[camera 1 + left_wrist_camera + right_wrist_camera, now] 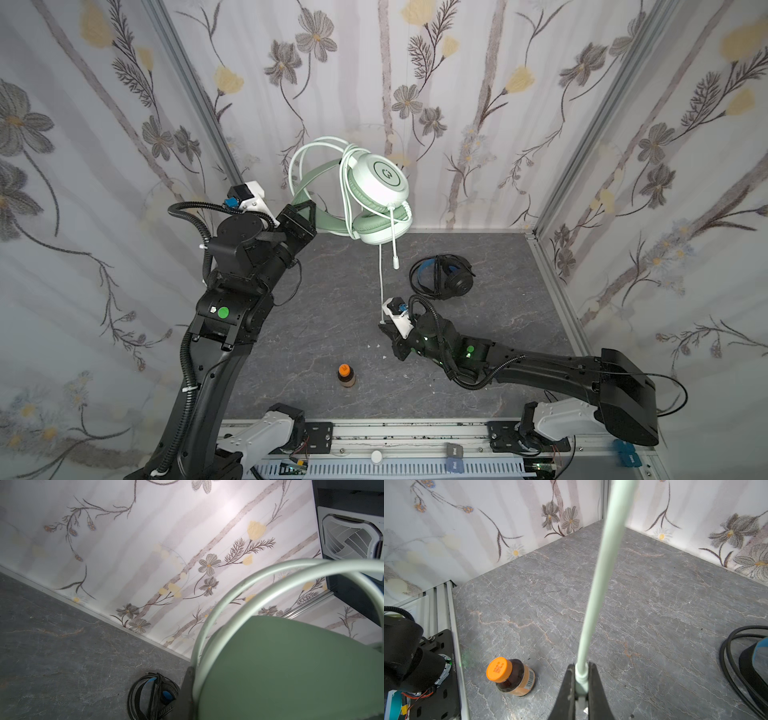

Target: Wrap the headphones

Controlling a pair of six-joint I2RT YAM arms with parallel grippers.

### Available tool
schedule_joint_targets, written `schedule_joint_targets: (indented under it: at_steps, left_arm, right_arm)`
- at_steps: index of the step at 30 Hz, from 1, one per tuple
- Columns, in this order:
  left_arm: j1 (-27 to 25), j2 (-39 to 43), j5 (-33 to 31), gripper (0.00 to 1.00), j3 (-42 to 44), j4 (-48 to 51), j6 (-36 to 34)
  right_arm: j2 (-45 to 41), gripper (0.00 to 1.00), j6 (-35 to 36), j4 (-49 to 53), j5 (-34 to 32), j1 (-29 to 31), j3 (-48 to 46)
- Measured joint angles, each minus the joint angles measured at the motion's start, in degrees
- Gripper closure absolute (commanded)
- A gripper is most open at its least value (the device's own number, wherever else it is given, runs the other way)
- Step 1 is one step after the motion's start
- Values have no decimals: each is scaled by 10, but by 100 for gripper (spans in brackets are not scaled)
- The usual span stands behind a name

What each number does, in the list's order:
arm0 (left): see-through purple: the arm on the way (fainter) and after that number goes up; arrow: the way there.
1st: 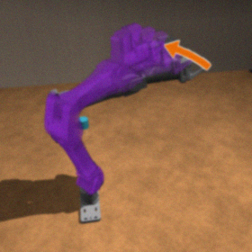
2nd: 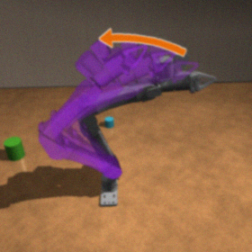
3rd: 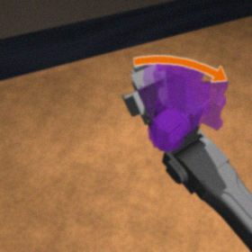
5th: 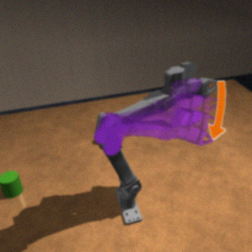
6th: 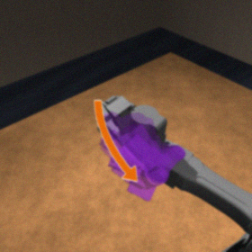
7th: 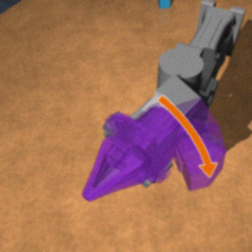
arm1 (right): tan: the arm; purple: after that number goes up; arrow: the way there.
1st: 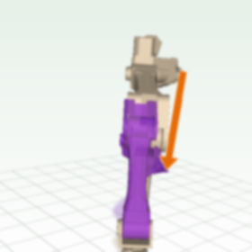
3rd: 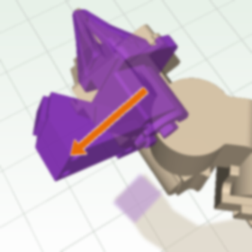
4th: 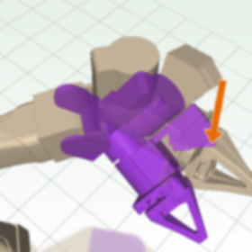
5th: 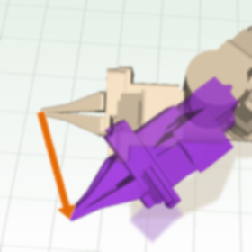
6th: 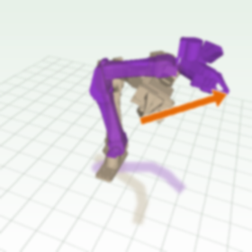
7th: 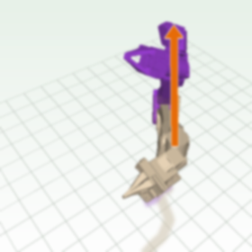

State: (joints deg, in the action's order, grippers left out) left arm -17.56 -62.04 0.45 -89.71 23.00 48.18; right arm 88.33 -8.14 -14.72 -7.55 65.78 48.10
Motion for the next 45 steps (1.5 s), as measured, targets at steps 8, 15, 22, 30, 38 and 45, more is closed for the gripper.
schedule_joint_targets:
  at_steps: [8,15,22,30,38,45]
  left_arm:
    - [11,-14,-32,100,27,12,70]
    - [12,-13,-55,100,53,18,87]
    - [12,-16,-96,100,92,19,32]
    - [12,-11,-130,100,148,21,-95]
    - [8,18,-131,100,196,39,-229]
    - [8,57,-101,100,212,86,-332]
  right_arm:
    - [50,100,41,65,-21,42,74]
    - [76,100,65,125,-34,64,132]
    - [96,100,108,209,-33,108,255]
    - [78,100,154,320,-42,114,409]
    - [94,100,214,432,-97,95,569]
    - [98,100,251,506,-140,46,610]
